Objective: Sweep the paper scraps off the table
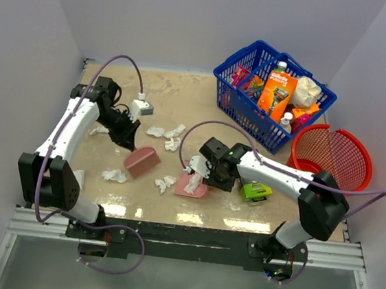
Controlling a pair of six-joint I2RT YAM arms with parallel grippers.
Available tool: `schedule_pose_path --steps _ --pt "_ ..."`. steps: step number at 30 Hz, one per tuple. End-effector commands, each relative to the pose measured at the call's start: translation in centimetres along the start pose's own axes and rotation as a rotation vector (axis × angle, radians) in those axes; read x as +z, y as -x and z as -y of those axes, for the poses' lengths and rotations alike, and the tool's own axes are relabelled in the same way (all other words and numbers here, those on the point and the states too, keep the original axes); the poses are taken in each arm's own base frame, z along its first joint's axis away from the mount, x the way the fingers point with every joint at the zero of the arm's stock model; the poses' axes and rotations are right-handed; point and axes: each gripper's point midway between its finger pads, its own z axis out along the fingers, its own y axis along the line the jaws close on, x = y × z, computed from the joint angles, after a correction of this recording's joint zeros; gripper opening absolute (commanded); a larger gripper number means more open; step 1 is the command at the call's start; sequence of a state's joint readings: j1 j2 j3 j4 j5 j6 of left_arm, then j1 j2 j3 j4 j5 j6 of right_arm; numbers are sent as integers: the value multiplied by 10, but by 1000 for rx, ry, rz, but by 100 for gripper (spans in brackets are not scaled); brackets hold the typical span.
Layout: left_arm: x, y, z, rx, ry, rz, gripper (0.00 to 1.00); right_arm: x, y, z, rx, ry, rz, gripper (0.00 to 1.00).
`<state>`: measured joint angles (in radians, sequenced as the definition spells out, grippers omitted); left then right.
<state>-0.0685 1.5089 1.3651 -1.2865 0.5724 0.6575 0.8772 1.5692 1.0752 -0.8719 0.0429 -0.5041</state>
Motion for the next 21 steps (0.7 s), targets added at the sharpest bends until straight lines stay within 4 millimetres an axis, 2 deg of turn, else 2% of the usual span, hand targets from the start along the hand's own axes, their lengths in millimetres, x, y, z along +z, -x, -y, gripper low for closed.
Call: schedule_pose_path --steps 1,3,7,12,15,18,19,21 --pt "-16 13 39 337 -59 135 0 -8 -17 -5 -41 -10 -17 0" --pt "-12 13 51 402 -84 135 0 -6 -19 -9 -41 3 -19 0" --pt "5 4 69 410 -168 106 0 -2 -18 -8 -33 7 -29 0" --pt "28 -9 75 388 -261 52 0 -3 -14 -6 -32 3 -19 0" --pt "39 1 66 365 -262 68 0 -2 -14 -7 -28 5 -17 0" --pt "44 25 53 358 -222 137 0 -1 -13 -7 -34 12 -19 0" --pt "44 38 47 364 -194 171 0 0 -12 -6 -34 10 -20 0" --pt "48 49 40 358 -188 188 0 0 -8 -4 -40 6 -12 0"
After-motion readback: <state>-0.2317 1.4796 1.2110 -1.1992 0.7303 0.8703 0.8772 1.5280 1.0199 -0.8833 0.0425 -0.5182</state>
